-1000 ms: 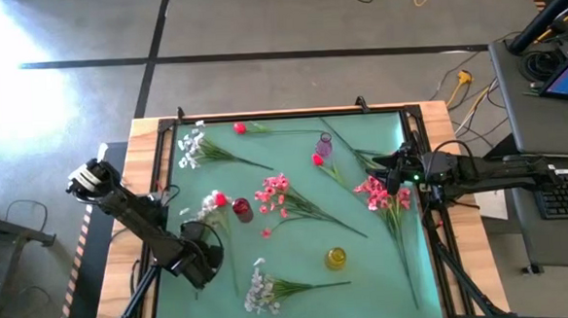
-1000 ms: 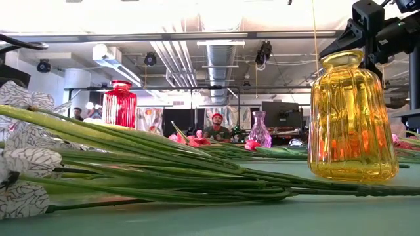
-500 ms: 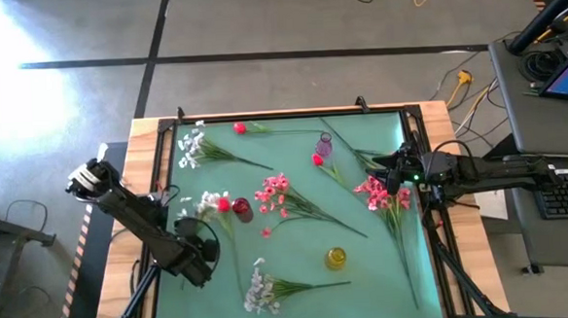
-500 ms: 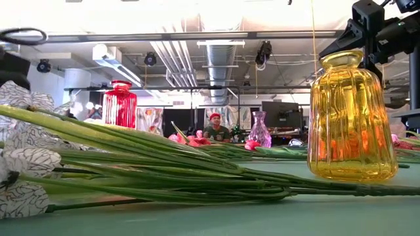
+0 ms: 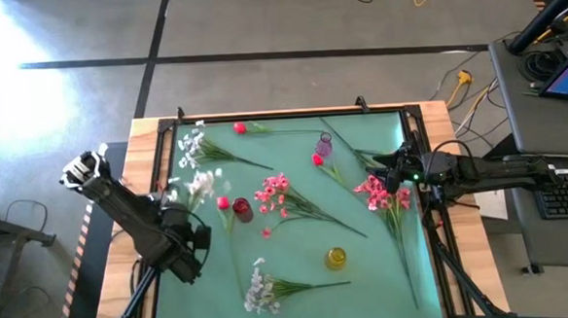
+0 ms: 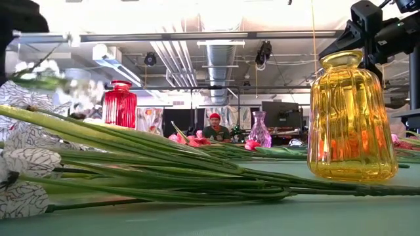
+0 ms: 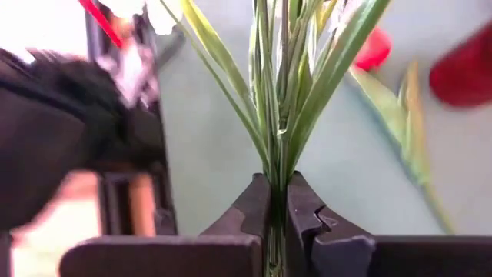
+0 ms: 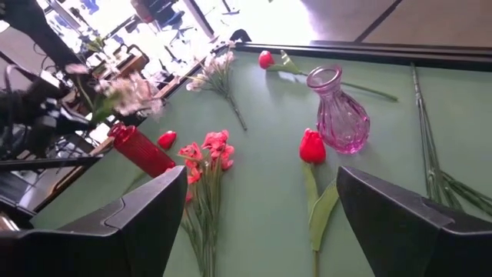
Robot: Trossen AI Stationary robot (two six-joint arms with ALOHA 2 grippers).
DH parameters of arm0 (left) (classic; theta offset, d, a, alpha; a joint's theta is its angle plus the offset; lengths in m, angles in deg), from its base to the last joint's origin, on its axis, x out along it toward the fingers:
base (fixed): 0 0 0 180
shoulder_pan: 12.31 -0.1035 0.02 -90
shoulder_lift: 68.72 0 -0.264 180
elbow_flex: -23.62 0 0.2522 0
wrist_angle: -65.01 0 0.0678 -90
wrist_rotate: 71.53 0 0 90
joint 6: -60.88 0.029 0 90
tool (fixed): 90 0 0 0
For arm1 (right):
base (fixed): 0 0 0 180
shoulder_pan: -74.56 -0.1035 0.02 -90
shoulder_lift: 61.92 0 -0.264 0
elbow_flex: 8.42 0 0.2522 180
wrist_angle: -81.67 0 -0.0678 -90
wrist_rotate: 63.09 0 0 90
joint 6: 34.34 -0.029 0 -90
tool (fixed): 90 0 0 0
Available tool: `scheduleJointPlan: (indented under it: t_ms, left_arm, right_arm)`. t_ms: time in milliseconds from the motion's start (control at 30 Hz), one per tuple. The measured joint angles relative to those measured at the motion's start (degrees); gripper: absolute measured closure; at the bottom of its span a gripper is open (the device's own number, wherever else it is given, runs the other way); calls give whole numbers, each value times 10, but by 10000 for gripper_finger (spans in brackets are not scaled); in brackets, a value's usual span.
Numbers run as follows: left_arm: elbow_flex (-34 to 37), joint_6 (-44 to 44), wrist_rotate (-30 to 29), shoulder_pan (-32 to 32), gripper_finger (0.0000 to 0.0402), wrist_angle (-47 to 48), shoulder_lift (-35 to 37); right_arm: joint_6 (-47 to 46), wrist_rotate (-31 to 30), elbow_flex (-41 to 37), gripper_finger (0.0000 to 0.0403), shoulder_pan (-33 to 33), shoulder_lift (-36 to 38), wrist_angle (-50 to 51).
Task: Sort flowers into vase by color
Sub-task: Put the middle white flower into the red flower vase
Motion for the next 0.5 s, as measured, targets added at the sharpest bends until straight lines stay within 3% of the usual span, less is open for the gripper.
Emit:
scheduleJointPlan:
  t_ms: [200,500]
  left_arm:
    - [-42,28,-118,-1,402,-18,31]
    - [-171,156,-309,-1,401,-2,54]
  right_arm:
    - [6,0,0,76,0,0,0]
    - [16,-2,0,76,0,0,0]
